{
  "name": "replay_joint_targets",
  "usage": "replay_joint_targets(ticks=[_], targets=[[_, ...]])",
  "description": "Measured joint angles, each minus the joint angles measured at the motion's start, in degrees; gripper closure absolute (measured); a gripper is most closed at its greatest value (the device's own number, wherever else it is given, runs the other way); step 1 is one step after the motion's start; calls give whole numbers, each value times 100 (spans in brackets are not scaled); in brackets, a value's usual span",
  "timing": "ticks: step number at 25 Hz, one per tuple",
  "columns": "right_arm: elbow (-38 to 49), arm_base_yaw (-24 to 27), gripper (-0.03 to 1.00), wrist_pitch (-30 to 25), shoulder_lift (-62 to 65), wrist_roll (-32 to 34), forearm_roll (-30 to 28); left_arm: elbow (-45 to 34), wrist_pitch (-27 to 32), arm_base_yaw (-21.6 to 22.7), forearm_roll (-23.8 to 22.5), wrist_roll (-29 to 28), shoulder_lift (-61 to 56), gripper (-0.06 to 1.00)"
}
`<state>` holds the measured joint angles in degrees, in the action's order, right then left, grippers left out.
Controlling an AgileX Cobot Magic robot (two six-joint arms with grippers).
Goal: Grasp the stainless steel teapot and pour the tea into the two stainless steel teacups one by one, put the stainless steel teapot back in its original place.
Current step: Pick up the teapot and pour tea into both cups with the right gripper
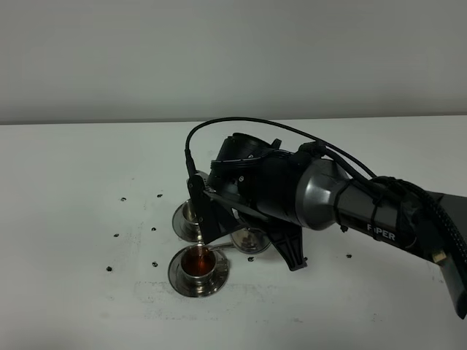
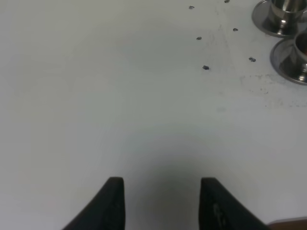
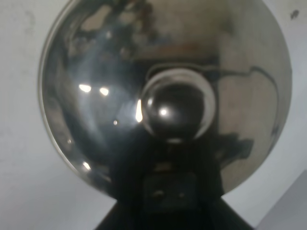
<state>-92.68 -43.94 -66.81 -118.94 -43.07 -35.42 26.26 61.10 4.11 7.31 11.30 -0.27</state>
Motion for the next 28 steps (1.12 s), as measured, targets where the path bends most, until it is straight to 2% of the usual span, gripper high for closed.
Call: replay_joint_targets(ticks=[16,28], targets=[[0,-123,78,30,1,41,-337,0,0,0,0,0,0,56],[0,-200,78,32,1,58,-365,0,0,0,-4,13,0,56]])
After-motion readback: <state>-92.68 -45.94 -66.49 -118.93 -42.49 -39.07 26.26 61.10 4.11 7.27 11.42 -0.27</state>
